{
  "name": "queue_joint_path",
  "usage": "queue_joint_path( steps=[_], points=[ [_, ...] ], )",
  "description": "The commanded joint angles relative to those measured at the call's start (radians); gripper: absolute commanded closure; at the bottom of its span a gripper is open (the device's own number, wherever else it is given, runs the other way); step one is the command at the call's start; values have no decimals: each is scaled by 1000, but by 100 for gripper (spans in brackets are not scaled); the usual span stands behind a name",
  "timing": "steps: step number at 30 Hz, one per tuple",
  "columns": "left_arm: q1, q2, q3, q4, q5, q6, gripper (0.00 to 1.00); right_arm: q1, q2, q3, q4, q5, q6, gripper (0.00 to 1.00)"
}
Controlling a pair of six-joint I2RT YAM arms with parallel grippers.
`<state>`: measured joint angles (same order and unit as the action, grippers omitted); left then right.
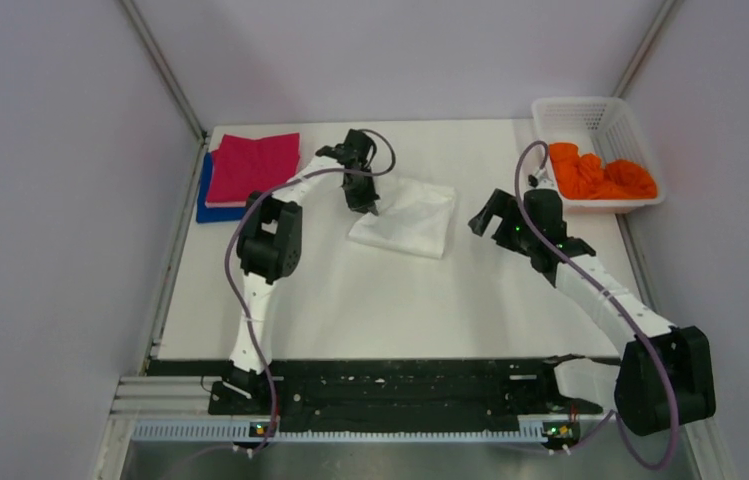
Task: Fold and stack the t-shirts
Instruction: Put the neatly folded tshirt into the corner of the board with the left arm
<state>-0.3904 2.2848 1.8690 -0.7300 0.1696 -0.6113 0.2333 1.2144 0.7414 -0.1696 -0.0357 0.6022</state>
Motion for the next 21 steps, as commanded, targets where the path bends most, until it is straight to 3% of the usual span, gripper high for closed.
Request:
queue_joint_path(
  steps=[1,7,12,16,21],
  points=[
    [-31,53,161,-166,-342,74,100,-3,-111,-36,-7,32,-22,1],
    [-29,-58,186,-89,-757,254,100,-4,-174,-57,-49,84,-43,1],
    [-16,-152,178,63,-972,502,100,-3,-183,-60,-59,109,-47,1],
    [5,-226,107,242,-1009,710,100,-3,-173,-57,-59,121,-48,1],
    [34,-280,79,356,-1021,866,100,-4,-157,-46,-72,121,-60,1]
  ],
)
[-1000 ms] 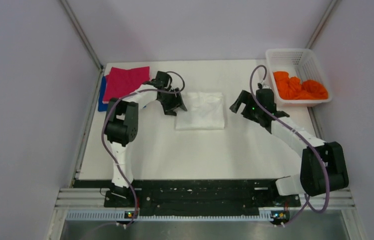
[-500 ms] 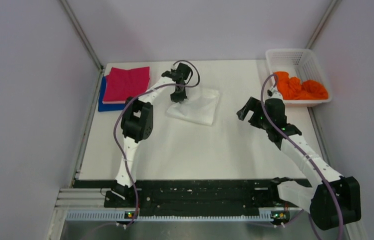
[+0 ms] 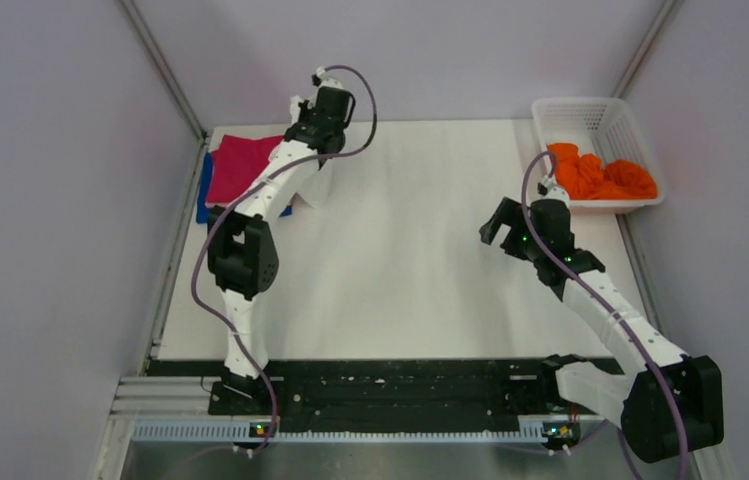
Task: Fold and stack the t-shirts
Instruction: Put the neatly folded tshirt into the corner of the board with the left arm
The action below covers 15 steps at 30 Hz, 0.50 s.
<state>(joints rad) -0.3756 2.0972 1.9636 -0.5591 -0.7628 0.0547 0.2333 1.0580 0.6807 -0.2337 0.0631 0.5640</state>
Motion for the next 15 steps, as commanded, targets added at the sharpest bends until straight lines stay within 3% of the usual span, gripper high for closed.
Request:
queue_joint_path(
  steps=[1,6,15],
  points=[
    [27,-98,-12,201,-93,222,100,-3,-1,16,-11,23,-23,1],
    [58,-103,56,205,-90,275,100,-4,-4,13,-13,29,-23,1],
    [119,-124,105,140,-4,179,100,-4,-5,12,-19,46,-23,1]
  ],
)
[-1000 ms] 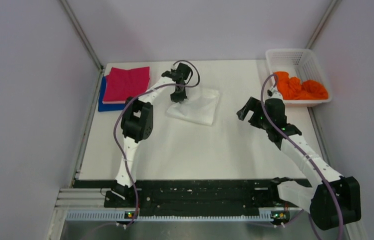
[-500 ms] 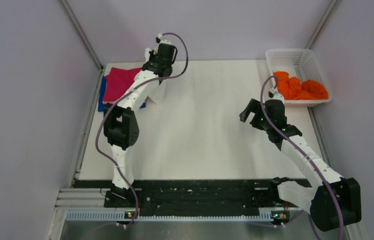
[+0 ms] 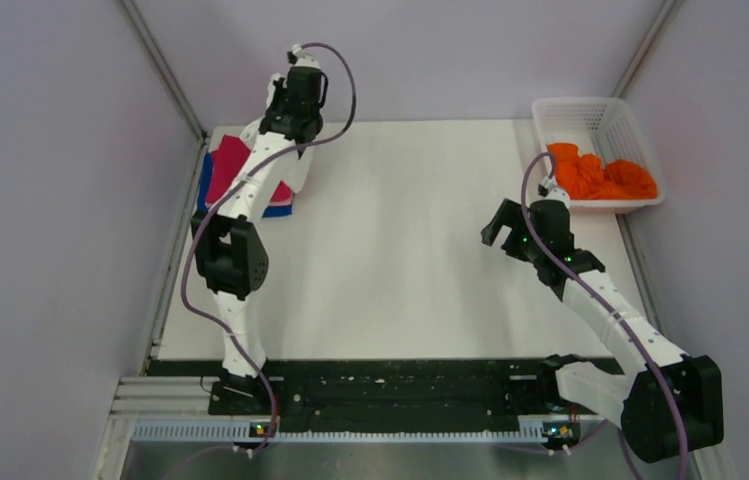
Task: Fold and stack the t-shirts
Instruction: Put the neatly folded tshirt into the corner of the board with the left arm
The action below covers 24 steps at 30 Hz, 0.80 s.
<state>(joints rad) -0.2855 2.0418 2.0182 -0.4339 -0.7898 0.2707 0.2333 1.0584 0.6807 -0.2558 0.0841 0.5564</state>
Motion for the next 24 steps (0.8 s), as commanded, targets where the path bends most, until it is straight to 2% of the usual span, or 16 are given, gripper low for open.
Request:
queue_joint_path(
  steps=[1,6,14,19,24],
  points=[
    [42,-67,50,3,34,-55,100,-4,-4,11,5,29,-15,1],
    [137,-5,51,-64,69,-146,100,-4,18,11,3,42,-17,1],
    [324,97,46,-28,222,-139,100,-3,62,13,0,85,-28,1],
    [377,193,125,-16,246,-103,100,-4,97,15,4,97,-27,1],
    [385,237,159,12,257,-112,100,-4,124,18,6,102,-29,1]
  ],
)
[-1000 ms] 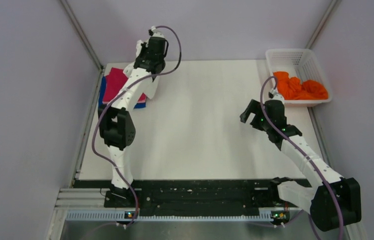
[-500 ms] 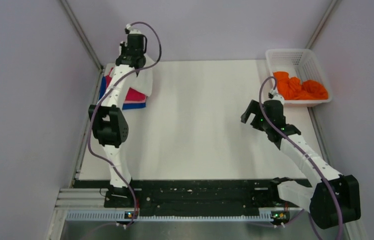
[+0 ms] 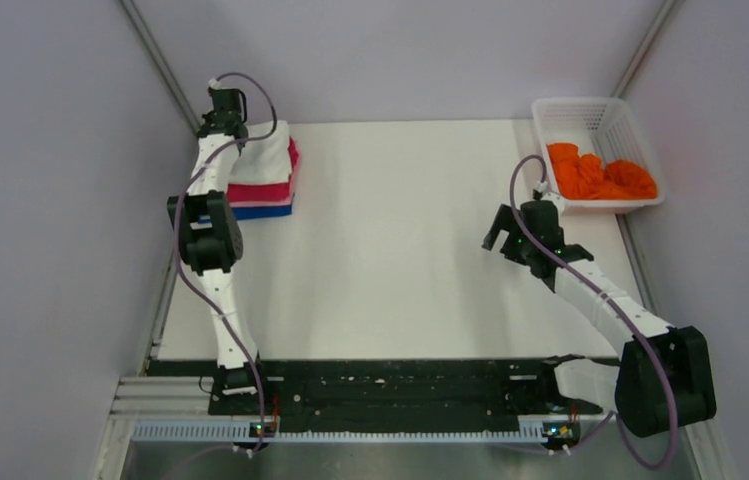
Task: Fold and stack the t-shirts
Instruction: Put the neatly folded tshirt into the corner of the board with the left arm, then reset both arms
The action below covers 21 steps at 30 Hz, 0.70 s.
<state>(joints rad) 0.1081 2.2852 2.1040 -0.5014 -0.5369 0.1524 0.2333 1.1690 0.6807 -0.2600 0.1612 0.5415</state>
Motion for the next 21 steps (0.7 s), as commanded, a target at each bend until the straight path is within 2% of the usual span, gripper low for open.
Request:
queue_joint_path(
  steps=[1,3,4,5,6,10,14,16,18,21],
  points=[
    [-8,3,83,89,-18,2,99,-3,17,19,10,27,-14,1],
    [-7,21,105,102,-63,-8,77,-3,23,20,10,30,-14,1],
    [-8,33,120,106,-89,-11,45,-4,25,21,10,29,-17,1],
    [-8,41,144,110,-125,-19,8,-4,25,21,8,31,-15,1],
    [-9,47,164,98,-171,-36,2,-4,24,20,7,33,-15,1],
    [-9,13,175,72,-242,-119,1,-3,12,23,-2,39,-17,1],
    [-8,-75,166,-36,-197,-304,1,-4,-32,22,-19,53,0,1],
    [-9,-143,125,-80,-85,-389,1,-3,-70,16,-26,62,11,1],
    [-9,-232,22,-52,87,-446,1,-4,-111,3,-27,65,20,1],
    [-11,-362,-188,85,439,-508,1,-4,-176,-23,-25,61,35,1]
  ],
)
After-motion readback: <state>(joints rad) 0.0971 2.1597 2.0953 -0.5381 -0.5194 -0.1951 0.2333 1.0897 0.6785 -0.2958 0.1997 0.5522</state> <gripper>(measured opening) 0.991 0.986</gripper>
